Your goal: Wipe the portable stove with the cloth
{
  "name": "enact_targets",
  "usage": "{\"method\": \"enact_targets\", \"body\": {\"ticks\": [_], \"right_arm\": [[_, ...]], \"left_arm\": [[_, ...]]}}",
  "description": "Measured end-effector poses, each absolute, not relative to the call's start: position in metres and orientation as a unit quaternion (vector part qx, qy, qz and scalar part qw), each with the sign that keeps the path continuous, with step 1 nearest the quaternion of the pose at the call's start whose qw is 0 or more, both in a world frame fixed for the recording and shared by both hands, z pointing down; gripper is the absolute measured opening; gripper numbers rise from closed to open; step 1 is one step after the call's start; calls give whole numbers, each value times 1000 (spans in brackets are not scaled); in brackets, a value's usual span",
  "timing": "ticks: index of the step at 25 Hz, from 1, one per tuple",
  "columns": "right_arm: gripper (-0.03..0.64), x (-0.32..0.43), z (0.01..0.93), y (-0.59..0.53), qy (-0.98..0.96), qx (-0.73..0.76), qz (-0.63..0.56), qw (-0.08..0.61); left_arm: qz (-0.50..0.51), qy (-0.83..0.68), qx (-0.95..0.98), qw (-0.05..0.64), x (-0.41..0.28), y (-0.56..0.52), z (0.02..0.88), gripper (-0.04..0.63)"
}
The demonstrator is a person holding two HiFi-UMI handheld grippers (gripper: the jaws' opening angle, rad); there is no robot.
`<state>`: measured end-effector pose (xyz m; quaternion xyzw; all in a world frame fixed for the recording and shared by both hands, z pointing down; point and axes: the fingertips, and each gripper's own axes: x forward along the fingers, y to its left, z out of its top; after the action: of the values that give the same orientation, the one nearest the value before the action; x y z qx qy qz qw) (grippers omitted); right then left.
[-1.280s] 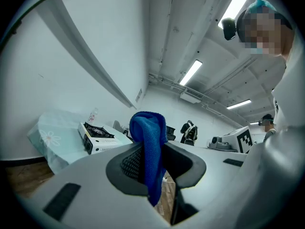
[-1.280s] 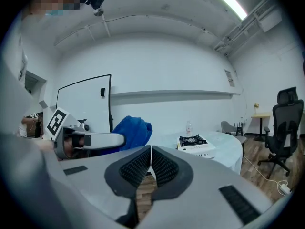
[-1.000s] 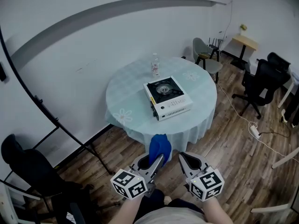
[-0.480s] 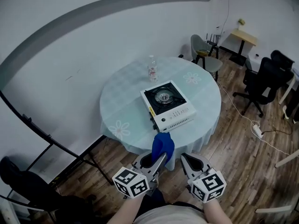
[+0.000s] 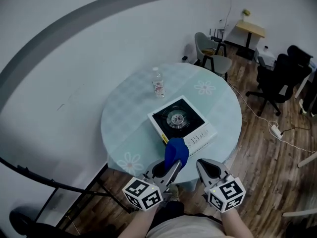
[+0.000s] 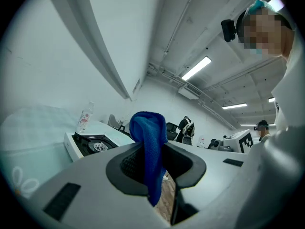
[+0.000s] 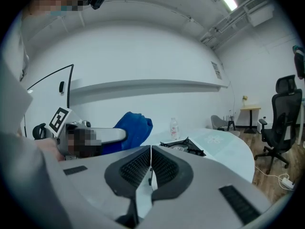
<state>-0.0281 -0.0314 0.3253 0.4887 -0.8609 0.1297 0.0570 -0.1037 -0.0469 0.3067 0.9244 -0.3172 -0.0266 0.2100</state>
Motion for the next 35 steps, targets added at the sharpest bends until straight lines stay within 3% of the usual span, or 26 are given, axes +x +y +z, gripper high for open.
{"method": "enact_targets", "body": {"ticks": [12, 26, 35], "right_arm": [[23, -36, 326, -125, -818, 558, 131, 48], [23, -29, 348, -153, -784, 598, 156, 55], [23, -19, 356, -167, -789, 589, 164, 63]], "left_arm": [[20, -233, 952, 199, -109, -150, 313, 106], [35, -180, 961, 206, -97, -195, 324, 106], [82, -173, 971, 143, -88, -211, 324, 104]]}}
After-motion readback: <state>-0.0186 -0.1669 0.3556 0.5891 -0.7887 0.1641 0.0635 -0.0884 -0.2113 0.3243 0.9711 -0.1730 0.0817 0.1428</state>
